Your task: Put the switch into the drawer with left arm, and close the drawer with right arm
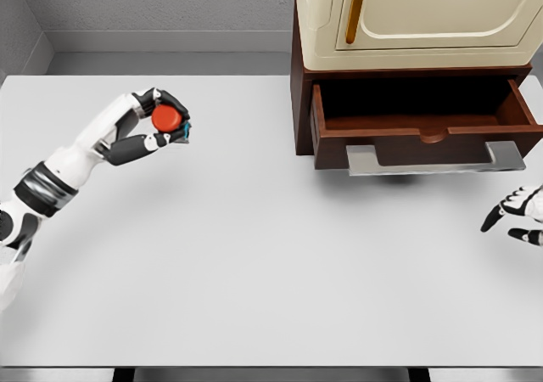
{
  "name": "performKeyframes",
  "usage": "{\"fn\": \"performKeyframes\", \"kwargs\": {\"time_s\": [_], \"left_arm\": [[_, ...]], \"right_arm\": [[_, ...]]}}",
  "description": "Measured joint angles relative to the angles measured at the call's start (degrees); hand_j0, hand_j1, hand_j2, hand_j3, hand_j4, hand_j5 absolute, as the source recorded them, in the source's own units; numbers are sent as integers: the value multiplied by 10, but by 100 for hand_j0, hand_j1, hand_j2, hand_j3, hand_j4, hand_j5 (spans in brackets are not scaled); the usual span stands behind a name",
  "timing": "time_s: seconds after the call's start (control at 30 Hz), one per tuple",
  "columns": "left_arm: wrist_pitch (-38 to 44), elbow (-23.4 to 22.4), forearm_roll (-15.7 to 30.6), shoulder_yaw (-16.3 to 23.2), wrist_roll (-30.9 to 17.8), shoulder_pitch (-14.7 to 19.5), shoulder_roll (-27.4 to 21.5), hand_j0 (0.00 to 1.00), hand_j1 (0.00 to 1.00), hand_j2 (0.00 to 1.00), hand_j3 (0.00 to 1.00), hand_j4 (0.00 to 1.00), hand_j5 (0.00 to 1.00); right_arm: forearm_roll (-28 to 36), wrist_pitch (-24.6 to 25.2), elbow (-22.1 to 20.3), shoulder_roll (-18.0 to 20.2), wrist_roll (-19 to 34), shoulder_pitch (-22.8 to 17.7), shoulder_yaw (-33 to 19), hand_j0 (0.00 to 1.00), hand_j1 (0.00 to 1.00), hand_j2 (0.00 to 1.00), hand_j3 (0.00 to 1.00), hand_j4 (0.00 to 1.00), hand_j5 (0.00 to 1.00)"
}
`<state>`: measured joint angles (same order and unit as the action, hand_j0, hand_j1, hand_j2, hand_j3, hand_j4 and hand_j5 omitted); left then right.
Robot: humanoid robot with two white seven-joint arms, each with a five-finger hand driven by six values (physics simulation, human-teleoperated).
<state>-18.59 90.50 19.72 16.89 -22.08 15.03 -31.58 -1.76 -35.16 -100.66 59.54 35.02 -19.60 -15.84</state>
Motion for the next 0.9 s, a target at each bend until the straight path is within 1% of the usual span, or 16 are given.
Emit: {"fn": "performKeyframes", "kwargs": {"time_s": [0.17, 0.2, 0.37, 0.47, 0.6, 0.73, 0.9], "left_arm": [[0, 23, -1, 9, 0, 7, 3, 41, 41, 41, 41, 41, 41], [0, 28, -6, 12, 0, 16, 4, 41, 41, 41, 41, 41, 41], [0, 39, -39, 20, 0, 31, 27, 41, 41, 41, 41, 41, 41], [0, 40, -70, 21, 0, 39, 49, 41, 41, 41, 41, 41, 41], [-1, 45, -89, 22, 0, 47, 65, 41, 41, 41, 41, 41, 41], [-1, 53, -94, 22, 1, 54, 77, 41, 41, 41, 41, 41, 41], [-1, 61, -115, 22, 1, 62, 99, 41, 41, 41, 41, 41, 41]], "right_arm": [[0, 0, 0, 0, 0, 4, 5, 56, 56, 56, 56, 56, 56], [0, 0, 0, 0, 0, 3, 5, 56, 56, 56, 56, 56, 56], [1, 0, 0, 0, 0, 4, 6, 56, 56, 56, 56, 56, 56], [4, 0, -1, 1, 0, 7, 6, 55, 55, 55, 55, 55, 55], [7, 0, 0, 1, 0, 23, 6, 56, 56, 56, 56, 56, 56], [24, 0, 0, 23, 0, 18, 6, 56, 56, 56, 56, 56, 56], [35, 0, 0, 33, 0, 15, 12, 56, 56, 56, 56, 56, 56]]}}
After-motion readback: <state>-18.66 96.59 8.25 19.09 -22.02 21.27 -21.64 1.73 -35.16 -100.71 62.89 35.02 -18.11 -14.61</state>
